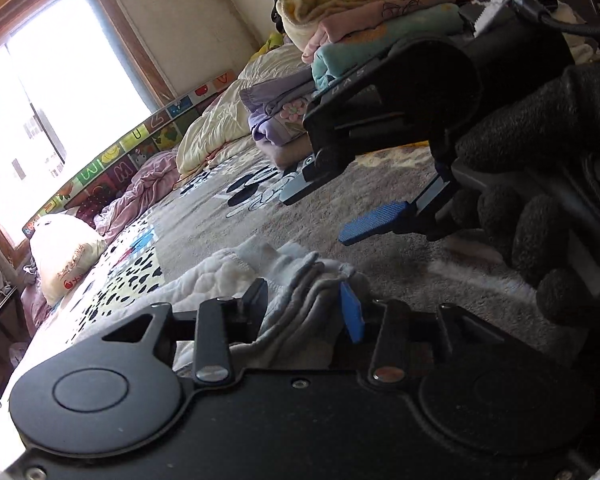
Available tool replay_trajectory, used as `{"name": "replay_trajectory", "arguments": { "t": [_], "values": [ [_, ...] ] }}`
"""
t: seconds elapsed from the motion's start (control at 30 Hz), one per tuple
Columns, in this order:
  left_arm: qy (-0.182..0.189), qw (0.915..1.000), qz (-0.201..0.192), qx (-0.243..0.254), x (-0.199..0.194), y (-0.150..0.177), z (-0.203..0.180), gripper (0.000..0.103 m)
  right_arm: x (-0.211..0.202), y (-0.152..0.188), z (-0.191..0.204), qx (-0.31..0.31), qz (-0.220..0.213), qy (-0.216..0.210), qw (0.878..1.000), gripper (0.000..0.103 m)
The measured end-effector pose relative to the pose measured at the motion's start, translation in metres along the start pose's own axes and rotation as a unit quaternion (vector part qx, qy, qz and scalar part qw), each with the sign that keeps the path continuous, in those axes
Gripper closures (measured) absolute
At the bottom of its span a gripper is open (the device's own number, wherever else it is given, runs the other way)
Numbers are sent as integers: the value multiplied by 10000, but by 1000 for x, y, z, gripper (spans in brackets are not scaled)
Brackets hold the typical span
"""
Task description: Fold clothes
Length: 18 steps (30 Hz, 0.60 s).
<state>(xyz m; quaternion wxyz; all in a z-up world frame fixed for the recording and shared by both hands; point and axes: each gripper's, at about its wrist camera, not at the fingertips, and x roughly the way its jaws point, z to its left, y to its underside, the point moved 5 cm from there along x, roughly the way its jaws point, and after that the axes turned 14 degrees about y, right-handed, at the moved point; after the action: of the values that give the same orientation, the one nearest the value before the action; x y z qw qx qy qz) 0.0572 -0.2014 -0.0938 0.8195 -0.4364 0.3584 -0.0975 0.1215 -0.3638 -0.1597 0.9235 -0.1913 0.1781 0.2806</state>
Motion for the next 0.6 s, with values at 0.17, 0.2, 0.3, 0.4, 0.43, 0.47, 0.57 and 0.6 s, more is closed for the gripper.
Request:
{"name": "replay_trajectory", "arguments": {
  "t": [0.17, 0.2, 0.3, 0.4, 0.43, 0.47, 0.57, 0.6],
  "values": [
    [-177, 9969, -484, -596, -44, -16, 38, 72, -9, -9, 8, -284, -233, -17, 9993, 51],
    [-370, 9931, -622, -924, -54, -17, 56, 72, -10, -9, 12, -396, -276, -41, 9988, 51],
    [-930, 9735, -881, -1892, -77, -7, 111, 73, -8, -5, 29, -977, -311, -70, 9947, 51],
    [-1134, 9509, -1008, -2698, -87, 19, 149, 73, -3, 13, 60, -1884, -273, -230, 9814, 51],
    [-1107, 9441, -1099, -2903, -87, 29, 156, 73, -1, 18, 68, -2136, -268, -267, 9762, 51],
    [-1021, 9395, -1160, -3056, -84, 38, 158, 73, 0, 25, 77, -2415, -279, -292, 9696, 51],
    [-453, 9450, -435, -3209, -41, 79, 147, 74, 7, 44, 98, -3254, -486, -194, 9441, 51],
    [-483, 9521, -129, -3017, -28, 94, 138, 74, 14, 52, 101, -3684, -512, 217, 9280, 51]
  ]
}}
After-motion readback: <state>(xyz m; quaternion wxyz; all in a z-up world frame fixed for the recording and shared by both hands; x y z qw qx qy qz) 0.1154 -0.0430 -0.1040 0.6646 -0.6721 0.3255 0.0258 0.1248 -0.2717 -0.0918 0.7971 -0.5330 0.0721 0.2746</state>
